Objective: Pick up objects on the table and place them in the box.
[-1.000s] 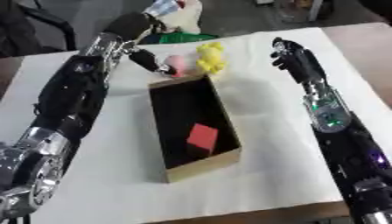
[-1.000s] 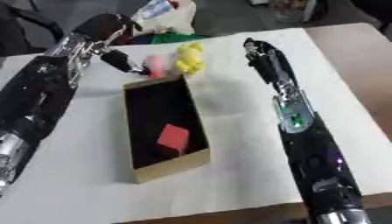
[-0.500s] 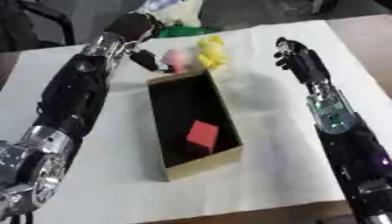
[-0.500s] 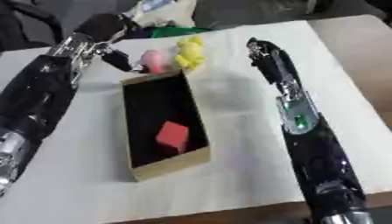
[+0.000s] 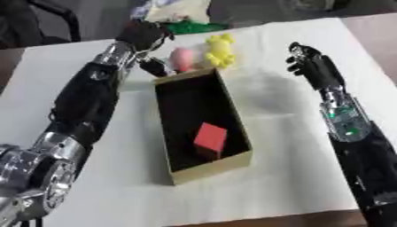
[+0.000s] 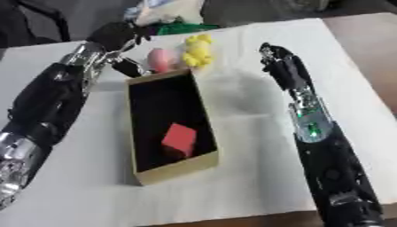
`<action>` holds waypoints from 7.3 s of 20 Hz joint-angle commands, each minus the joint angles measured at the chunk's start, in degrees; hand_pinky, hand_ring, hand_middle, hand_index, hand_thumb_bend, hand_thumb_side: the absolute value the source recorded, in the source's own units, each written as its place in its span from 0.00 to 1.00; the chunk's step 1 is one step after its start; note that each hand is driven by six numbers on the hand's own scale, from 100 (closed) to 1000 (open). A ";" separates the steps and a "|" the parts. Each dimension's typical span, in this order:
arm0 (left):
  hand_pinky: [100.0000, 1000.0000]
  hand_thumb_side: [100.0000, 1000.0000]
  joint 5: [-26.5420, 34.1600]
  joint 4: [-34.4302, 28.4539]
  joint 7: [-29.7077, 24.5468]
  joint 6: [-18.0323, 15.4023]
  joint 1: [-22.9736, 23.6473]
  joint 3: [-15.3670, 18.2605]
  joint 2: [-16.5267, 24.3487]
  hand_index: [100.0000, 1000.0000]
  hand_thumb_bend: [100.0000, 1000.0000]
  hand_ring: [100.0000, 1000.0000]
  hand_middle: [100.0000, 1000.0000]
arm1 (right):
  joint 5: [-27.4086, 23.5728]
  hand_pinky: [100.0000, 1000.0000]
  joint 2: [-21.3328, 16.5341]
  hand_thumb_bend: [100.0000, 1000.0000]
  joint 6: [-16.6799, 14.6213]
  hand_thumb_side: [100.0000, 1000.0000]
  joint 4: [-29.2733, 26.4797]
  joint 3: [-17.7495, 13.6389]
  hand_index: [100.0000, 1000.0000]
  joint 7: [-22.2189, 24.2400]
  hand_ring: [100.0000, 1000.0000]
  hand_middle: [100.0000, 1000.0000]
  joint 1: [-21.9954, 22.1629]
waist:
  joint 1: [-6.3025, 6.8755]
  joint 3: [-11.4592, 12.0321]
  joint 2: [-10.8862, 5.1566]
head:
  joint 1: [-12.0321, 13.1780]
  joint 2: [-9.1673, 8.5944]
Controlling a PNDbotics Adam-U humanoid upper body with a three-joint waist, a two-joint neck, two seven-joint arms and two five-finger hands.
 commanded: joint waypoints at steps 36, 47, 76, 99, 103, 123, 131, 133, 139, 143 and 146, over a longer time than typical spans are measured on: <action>0.38 0.00 10.35 -4.62 12.78 -4.72 0.34 -2.45 1.35 0.49 0.00 0.34 0.22 | -0.40 0.68 -1.55 0.00 0.32 1.00 -0.46 -0.21 0.85 -0.34 0.64 0.62 -0.32 | -0.70 1.77 -4.81 | 0.78 0.40; 0.41 0.00 19.36 -14.59 9.72 -20.55 4.25 -14.30 3.43 0.50 0.02 0.36 0.25 | 0.43 0.68 -2.55 0.00 0.58 1.00 -0.05 -0.54 0.85 -0.73 0.64 0.62 0.21 | -0.92 5.05 -8.41 | -0.94 2.34; 0.62 0.52 12.86 -12.48 1.97 -34.15 9.83 -24.53 -5.46 0.85 0.36 0.57 0.56 | 0.04 0.69 -2.49 0.00 0.54 1.00 1.08 -0.26 0.86 -0.18 0.65 0.62 -0.06 | -2.89 6.42 -9.03 | -2.70 3.19; 0.63 0.69 32.57 -27.72 0.99 -26.55 12.86 -18.66 7.81 0.81 0.20 0.55 0.49 | 12.89 0.74 -10.15 0.00 5.45 0.69 8.19 -0.39 0.97 1.35 0.71 0.74 -3.46 | -5.14 13.73 -8.53 | -6.82 0.55; 0.63 0.70 36.29 -30.07 -1.52 -25.23 13.04 -18.95 8.00 0.80 0.18 0.54 0.48 | 16.61 0.76 -11.68 0.00 7.92 0.66 10.21 -0.78 0.98 -0.54 0.73 0.77 -4.07 | -5.58 15.14 -8.03 | -8.29 -0.40; 0.63 0.75 55.18 -38.89 -17.09 -18.94 13.24 -20.46 8.63 0.80 0.12 0.53 0.46 | 33.88 0.78 -10.17 0.02 19.73 0.71 9.65 -2.95 0.98 1.95 0.76 0.81 -6.97 | -6.61 20.00 -6.40 | -11.38 -1.19; 0.63 0.78 59.87 -40.61 -21.83 -17.28 13.08 -20.33 8.83 0.80 0.09 0.53 0.46 | 34.94 0.77 -9.15 0.21 20.67 0.76 8.47 -3.40 0.99 2.39 0.75 0.82 -7.09 | -6.84 20.79 -5.69 | -11.92 -0.28; 0.63 0.78 60.05 -40.79 -22.28 -17.22 13.06 -20.32 8.79 0.80 0.09 0.53 0.46 | 35.26 0.76 -8.99 0.23 21.19 0.78 8.40 -3.44 0.99 2.53 0.75 0.81 -7.09 | -6.87 20.96 -5.54 | -12.09 0.04; 0.63 0.79 60.10 -40.88 -22.86 -17.18 13.02 -20.25 8.64 0.80 0.08 0.53 0.46 | 36.65 0.76 -8.41 0.30 23.36 0.76 8.23 -3.50 0.98 2.84 0.75 0.81 -7.02 | -6.84 21.50 -5.17 | -12.51 0.97; 0.64 0.80 59.96 -40.78 -23.11 -17.33 12.87 -20.26 8.45 0.80 0.07 0.53 0.46 | 38.39 0.77 -8.20 0.32 24.40 0.68 8.73 -3.21 0.99 4.71 0.75 0.83 -6.97 | -6.79 21.92 -5.02 | -12.72 1.62; 0.64 0.80 59.85 -40.68 -23.21 -17.41 12.82 -20.25 8.39 0.80 0.07 0.54 0.46 | 39.91 0.78 -8.09 0.34 25.32 0.69 8.83 -3.22 0.99 6.59 0.76 0.83 -6.91 | -6.79 22.13 -4.91 | -12.90 2.00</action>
